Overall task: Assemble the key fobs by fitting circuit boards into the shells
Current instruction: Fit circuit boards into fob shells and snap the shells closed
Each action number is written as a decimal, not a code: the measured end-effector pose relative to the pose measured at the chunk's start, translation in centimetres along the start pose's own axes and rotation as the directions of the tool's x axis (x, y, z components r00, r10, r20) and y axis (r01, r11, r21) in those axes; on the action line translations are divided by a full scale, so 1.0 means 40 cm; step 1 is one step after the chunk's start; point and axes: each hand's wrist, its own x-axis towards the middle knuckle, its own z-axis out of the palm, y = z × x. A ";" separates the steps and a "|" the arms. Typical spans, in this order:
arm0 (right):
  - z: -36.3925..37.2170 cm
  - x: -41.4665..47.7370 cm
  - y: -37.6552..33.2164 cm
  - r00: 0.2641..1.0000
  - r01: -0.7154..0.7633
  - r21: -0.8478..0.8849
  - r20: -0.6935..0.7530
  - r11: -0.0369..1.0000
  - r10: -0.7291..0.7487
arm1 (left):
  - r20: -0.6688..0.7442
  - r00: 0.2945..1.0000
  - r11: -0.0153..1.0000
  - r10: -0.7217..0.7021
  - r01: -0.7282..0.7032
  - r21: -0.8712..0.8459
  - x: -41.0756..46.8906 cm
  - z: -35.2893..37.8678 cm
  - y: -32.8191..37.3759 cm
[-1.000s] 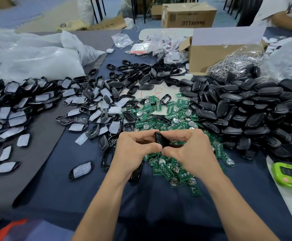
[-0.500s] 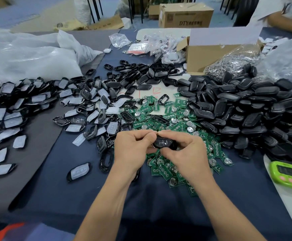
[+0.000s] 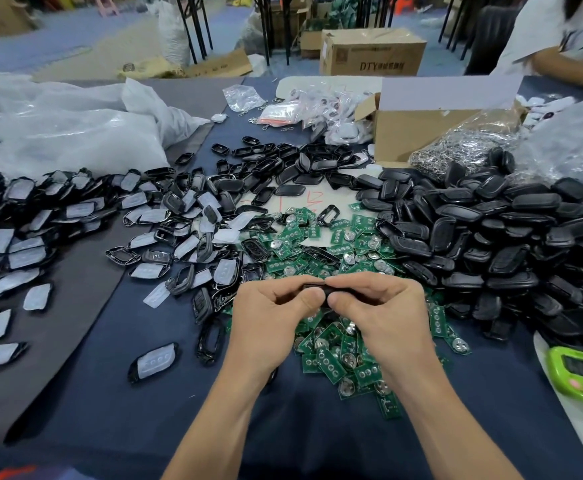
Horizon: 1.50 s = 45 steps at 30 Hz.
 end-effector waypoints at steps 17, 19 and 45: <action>0.012 -0.017 -0.032 0.994 0.107 0.112 -0.037 0.988 -0.103 | -0.055 0.985 0.979 0.161 -0.166 -0.115 -0.010 0.011 0.027; 0.020 -0.019 -0.025 0.999 0.046 0.114 -0.022 0.992 -0.043 | -0.074 0.987 0.978 0.145 -0.154 -0.139 -0.009 0.016 0.025; 0.053 -0.023 -0.008 0.945 -0.268 0.235 -0.123 0.934 0.302 | -0.072 0.986 0.943 -0.151 0.122 -0.311 -0.025 0.067 -0.024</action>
